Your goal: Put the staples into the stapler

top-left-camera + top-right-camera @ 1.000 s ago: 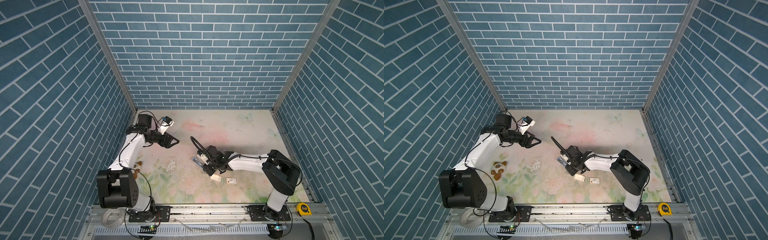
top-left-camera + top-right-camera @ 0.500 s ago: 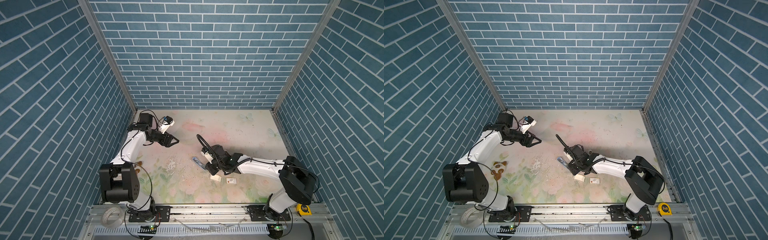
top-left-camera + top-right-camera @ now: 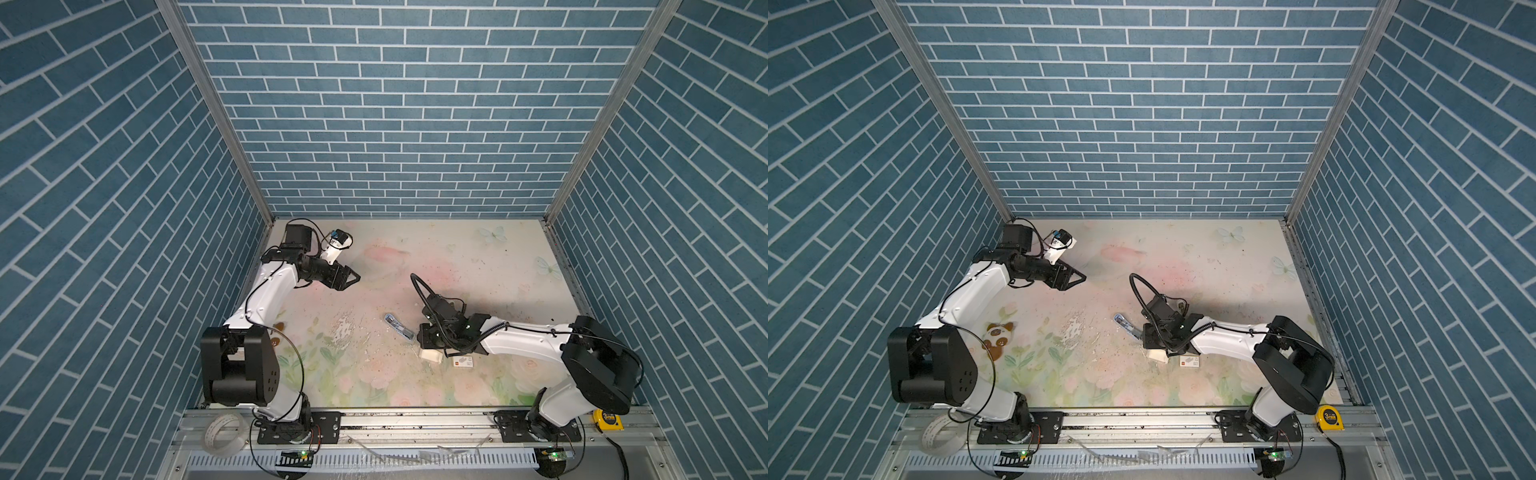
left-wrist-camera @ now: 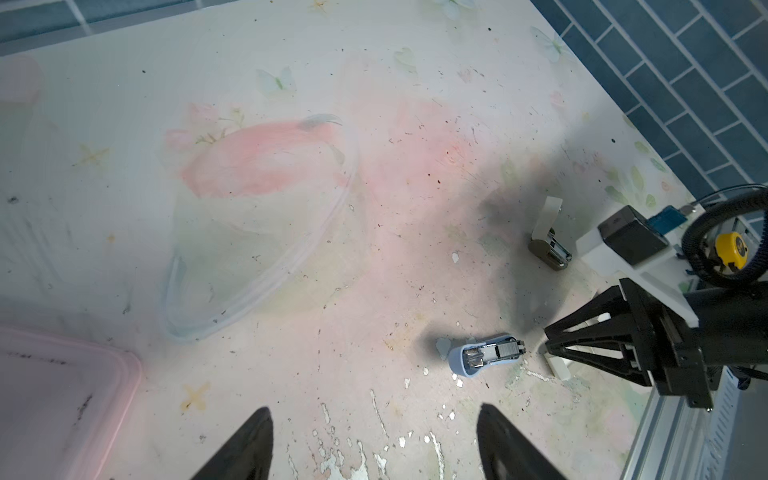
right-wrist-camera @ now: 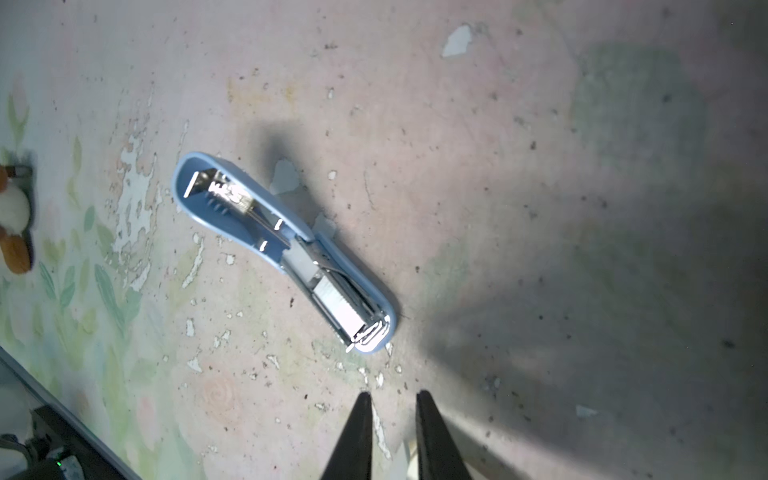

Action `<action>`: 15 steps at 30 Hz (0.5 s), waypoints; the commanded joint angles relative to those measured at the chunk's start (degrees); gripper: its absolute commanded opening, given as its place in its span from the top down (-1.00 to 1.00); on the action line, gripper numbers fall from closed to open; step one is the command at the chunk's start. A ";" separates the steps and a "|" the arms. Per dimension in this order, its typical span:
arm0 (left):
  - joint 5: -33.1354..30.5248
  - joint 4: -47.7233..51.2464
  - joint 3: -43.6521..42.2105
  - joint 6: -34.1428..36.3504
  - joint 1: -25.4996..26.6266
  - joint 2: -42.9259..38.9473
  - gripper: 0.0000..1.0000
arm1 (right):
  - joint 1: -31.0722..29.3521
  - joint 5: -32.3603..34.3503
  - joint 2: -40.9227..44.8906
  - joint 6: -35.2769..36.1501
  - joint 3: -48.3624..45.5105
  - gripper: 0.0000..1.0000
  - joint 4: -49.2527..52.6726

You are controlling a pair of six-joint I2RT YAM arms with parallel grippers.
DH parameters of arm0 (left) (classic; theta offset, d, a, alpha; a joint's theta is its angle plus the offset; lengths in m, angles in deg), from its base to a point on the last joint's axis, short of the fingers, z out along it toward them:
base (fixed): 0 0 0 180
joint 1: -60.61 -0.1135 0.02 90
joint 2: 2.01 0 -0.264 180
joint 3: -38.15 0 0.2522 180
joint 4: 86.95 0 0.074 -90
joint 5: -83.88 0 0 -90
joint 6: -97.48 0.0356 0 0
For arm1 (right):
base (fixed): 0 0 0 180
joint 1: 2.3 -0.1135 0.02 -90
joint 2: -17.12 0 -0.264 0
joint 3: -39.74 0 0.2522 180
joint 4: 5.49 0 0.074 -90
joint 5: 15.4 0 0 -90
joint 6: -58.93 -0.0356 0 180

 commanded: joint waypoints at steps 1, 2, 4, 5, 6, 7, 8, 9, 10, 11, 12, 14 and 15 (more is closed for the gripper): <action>1.15 1.48 0.49 3.42 0.95 -0.35 -0.57 | -0.15 0.97 0.62 -10.28 0.63 0.55 -1.12; 2.20 1.65 0.61 3.97 0.99 -0.23 -0.57 | 0.07 0.21 0.34 -11.46 0.25 0.53 -2.32; 3.53 1.69 0.54 4.59 0.99 -0.16 -0.57 | 0.21 0.17 0.13 -12.67 0.22 0.53 -3.32; 3.99 1.55 0.46 4.79 1.03 -0.12 -0.56 | 0.25 0.31 0.13 -13.33 0.43 0.53 -3.28; 4.24 1.41 0.41 4.88 1.03 -0.08 -0.56 | 0.43 0.07 -0.08 -14.24 0.46 0.53 -3.44; 4.34 1.32 0.36 4.89 1.03 -0.10 -0.55 | 0.76 -0.81 -0.51 -15.37 0.40 0.53 -4.02; 4.68 1.42 0.36 4.93 1.03 -0.10 -0.55 | 0.90 -1.77 -0.99 -16.17 0.24 0.53 -4.60; 4.88 1.70 0.36 5.18 1.03 -0.10 -0.54 | 1.00 -2.25 -1.39 -16.79 0.02 0.53 -5.35; 5.13 1.89 0.30 5.49 1.03 -0.28 -0.53 | 1.01 -2.35 -1.75 -17.54 -0.28 0.55 -6.31; 5.26 1.93 0.14 5.69 1.03 -0.54 -0.53 | 1.01 -2.29 -2.04 -18.44 -0.79 0.55 -7.96; 5.26 1.94 -0.14 5.91 1.03 -0.63 -0.53 | 1.06 -2.31 -2.37 -19.27 -1.17 0.56 -9.01; 5.43 1.95 -0.84 6.30 1.03 -1.31 -0.52 | 1.23 -4.75 -3.30 -20.71 -1.81 0.57 -11.09; 5.51 2.05 -1.14 6.45 1.03 -1.54 -0.52 | 1.27 -5.00 -3.65 -21.14 -1.92 0.57 -11.66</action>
